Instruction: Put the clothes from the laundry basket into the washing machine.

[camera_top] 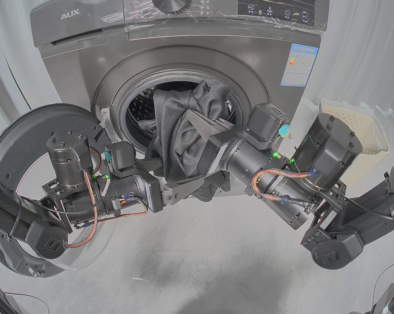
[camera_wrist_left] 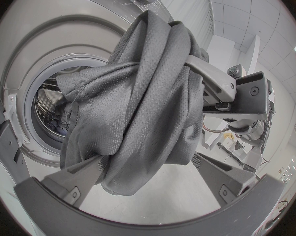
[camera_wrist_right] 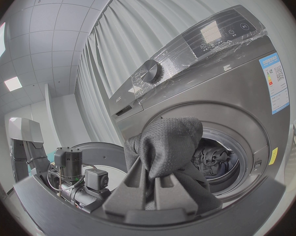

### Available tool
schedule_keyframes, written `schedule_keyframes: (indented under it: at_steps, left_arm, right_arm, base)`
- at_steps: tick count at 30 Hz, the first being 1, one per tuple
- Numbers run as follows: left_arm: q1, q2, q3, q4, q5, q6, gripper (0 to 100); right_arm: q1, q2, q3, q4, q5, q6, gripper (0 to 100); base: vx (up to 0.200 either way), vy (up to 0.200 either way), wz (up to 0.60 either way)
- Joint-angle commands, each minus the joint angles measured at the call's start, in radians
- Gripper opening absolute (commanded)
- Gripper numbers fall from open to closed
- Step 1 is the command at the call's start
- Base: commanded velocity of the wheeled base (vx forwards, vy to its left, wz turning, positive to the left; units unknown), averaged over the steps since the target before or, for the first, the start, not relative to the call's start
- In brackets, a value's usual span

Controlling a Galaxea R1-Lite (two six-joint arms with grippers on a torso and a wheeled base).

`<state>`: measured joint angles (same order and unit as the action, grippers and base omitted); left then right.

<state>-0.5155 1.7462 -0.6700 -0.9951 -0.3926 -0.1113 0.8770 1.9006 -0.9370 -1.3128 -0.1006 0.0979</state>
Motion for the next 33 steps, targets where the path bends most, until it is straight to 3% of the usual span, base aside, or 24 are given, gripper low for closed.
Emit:
schedule_keyframes:
  at_steps: [1, 9, 25, 29, 33]
  left_arm:
    - [0.005, 0.013, -0.008, -0.004, -0.002, -0.001, 100]
    - [-0.049, 0.010, 0.009, -0.020, -0.008, -0.007, 100]
    - [-0.075, 0.039, 0.047, -0.083, -0.020, -0.008, 100]
    - [-0.074, 0.073, 0.026, -0.162, -0.012, -0.021, 100]
    - [-0.072, 0.082, 0.004, -0.206, -0.008, -0.057, 100]
  right_arm:
    - [-0.001, 0.000, 0.001, 0.000, -0.001, 0.000, 0]
    - [-0.018, 0.001, -0.002, -0.002, -0.011, 0.000, 0]
    - [-0.026, -0.002, -0.009, 0.001, -0.011, -0.001, 0]
    - [-0.035, 0.000, -0.002, 0.000, -0.011, -0.001, 0]
    - [-0.035, -0.002, -0.002, 0.001, -0.011, -0.001, 0]
  base:
    - [0.000, 0.000, 0.00]
    - [0.000, 0.000, 0.00]
    - [0.000, 0.000, 0.00]
    - [0.000, 0.000, 0.00]
    - [0.000, 0.000, 0.00]
